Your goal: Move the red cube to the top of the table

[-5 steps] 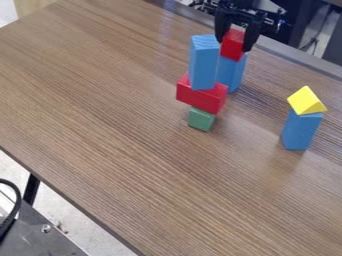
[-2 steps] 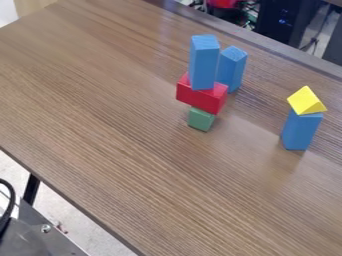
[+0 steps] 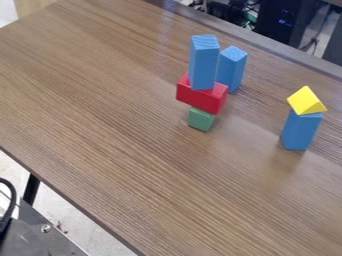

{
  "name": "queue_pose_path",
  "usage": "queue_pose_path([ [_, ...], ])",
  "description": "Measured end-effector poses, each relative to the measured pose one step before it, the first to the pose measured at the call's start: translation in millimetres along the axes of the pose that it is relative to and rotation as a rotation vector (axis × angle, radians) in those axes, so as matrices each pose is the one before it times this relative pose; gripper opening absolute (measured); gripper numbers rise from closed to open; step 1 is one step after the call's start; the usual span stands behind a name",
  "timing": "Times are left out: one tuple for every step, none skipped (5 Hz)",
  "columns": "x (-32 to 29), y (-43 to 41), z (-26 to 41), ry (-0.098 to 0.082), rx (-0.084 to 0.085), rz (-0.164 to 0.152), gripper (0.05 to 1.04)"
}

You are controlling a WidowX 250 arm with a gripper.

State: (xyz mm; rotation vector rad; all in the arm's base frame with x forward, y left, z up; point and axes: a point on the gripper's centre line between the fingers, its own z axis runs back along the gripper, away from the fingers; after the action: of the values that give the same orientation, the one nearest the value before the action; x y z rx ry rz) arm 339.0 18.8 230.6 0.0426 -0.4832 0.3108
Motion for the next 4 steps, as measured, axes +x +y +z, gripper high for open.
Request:
queue_pose_path([
  [-26.45, -8.8, 22.14, 0.0038, -0.043, 0.0014, 0.564],
  [-23.71, -14.55, 14.7, 0.0171, -0.0331, -0.0232, 0.564],
  [-26.48, -18.59, 3.24, 0.0543, -0.0443, -0.0436, 0.564],
  [-18.34, -27.57, -25.45, 0.0911, -0.0153, -0.0966, 0.564],
])
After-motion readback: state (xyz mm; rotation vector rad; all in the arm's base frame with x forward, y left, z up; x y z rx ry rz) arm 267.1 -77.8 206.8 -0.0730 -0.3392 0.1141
